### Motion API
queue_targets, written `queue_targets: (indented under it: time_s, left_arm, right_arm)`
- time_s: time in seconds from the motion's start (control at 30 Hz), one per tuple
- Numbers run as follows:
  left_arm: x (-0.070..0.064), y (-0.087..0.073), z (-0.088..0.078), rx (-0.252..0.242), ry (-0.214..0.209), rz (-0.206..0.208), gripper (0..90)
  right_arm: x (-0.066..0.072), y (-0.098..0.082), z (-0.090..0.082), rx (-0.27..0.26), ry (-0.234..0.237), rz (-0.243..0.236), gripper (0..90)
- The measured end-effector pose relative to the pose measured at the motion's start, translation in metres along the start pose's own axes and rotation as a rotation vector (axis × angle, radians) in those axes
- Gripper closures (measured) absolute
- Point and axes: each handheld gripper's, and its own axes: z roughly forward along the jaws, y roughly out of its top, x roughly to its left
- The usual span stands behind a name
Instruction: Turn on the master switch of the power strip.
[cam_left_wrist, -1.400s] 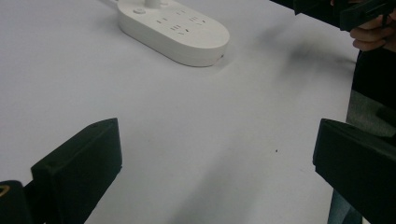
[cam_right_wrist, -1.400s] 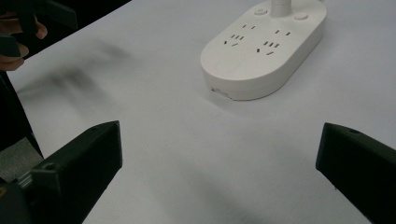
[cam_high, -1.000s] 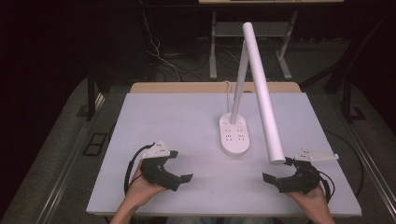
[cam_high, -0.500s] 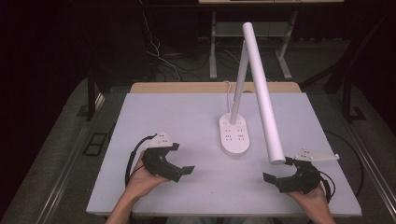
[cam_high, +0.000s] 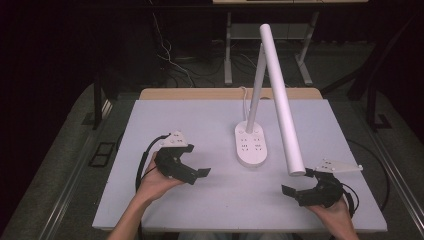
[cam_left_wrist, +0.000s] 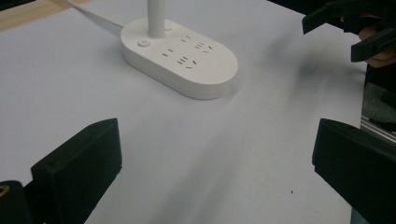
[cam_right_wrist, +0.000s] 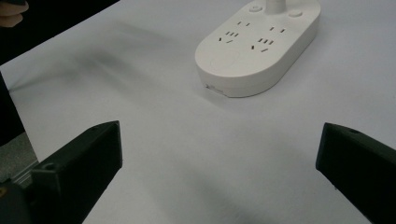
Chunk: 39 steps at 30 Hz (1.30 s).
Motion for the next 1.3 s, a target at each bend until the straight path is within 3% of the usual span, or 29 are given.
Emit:
queue_targets:
  time_s: [0.6,1.1,1.3]
  left_arm:
    - [0.012,0.023,0.013,0.031,-0.003,0.016,0.5]
    - [0.022,0.045,0.022,0.065,0.004,0.039,0.5]
    - [0.025,0.05,0.026,0.081,0.004,0.048,0.6]
  right_arm:
    - [0.0,-0.001,0.001,0.011,-0.001,-0.015,0.0]
    - [0.0,-0.001,-0.001,0.012,0.001,0.011,0.0]
    - [0.0,-0.001,0.0,0.005,-0.002,-0.005,0.0]
